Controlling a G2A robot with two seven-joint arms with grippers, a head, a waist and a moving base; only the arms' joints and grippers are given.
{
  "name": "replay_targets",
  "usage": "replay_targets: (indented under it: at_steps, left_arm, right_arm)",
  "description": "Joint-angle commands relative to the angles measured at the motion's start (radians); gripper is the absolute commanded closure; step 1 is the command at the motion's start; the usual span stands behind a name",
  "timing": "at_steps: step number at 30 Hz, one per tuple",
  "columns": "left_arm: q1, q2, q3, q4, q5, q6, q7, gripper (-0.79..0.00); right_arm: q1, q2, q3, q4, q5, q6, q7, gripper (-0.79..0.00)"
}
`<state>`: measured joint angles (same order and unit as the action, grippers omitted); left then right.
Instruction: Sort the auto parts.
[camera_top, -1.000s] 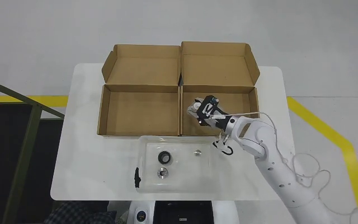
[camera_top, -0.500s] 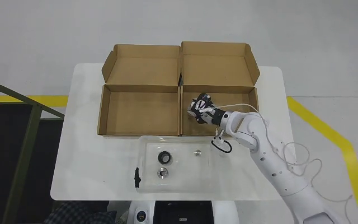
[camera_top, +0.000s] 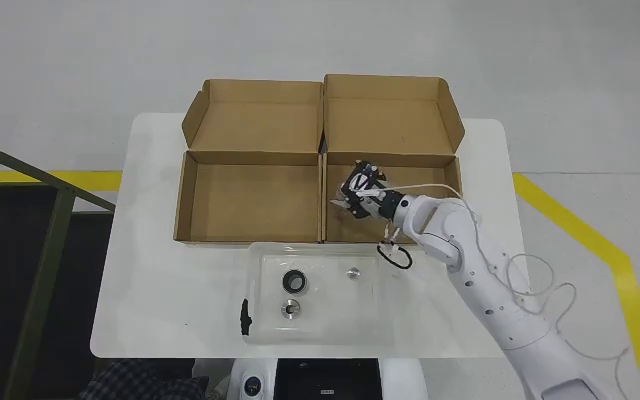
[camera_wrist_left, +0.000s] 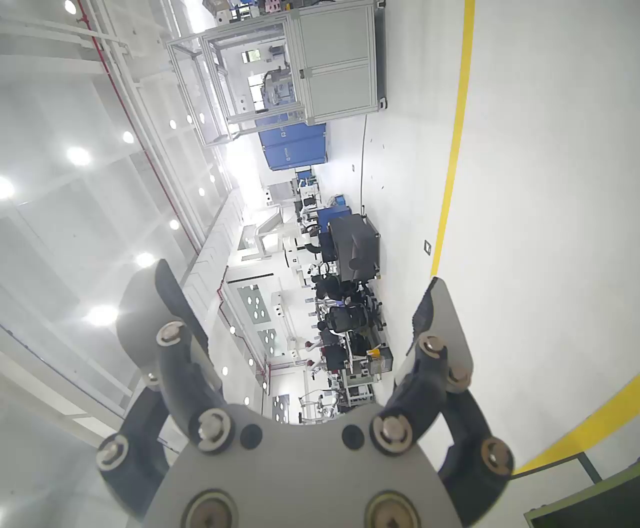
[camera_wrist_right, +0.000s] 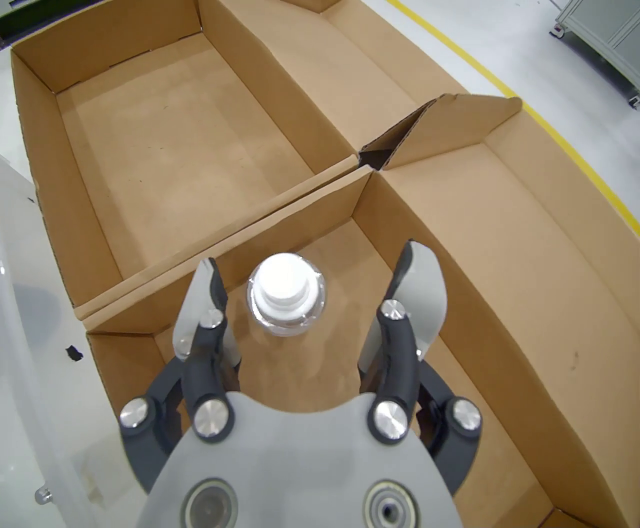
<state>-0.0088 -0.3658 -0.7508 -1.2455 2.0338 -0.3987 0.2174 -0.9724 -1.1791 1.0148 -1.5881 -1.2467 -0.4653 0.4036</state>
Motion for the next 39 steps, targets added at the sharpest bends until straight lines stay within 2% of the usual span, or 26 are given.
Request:
replay_targets:
  at_steps: [1, 11, 21, 29, 39]
  left_arm:
    - [0.0, 0.0, 0.0, 0.0, 0.0, 0.0, 0.0, -0.785]
    - [0.0, 0.0, 0.0, 0.0, 0.0, 0.0, 0.0, -0.785]
    - [0.0, 0.0, 0.0, 0.0, 0.0, 0.0, 0.0, -0.785]
    - [0.0, 0.0, 0.0, 0.0, 0.0, 0.0, 0.0, -0.785]
    - [0.0, 0.0, 0.0, 0.0, 0.0, 0.0, 0.0, -0.785]
  right_arm:
    - [-0.016, 0.004, 0.016, -0.038, 0.003, -0.005, 0.006, -0.785]
    - [-0.127, 0.033, 0.107, -0.306, 0.003, -0.089, 0.11, -0.785]
    - [-0.287, 0.066, 0.14, -0.552, -0.059, -0.254, 0.216, -0.785]
    - [-0.379, 0.084, 0.137, -0.592, -0.099, -0.336, 0.229, -0.785]
    - [-0.461, 0.101, 0.119, -0.593, -0.192, -0.383, 0.251, -0.785]
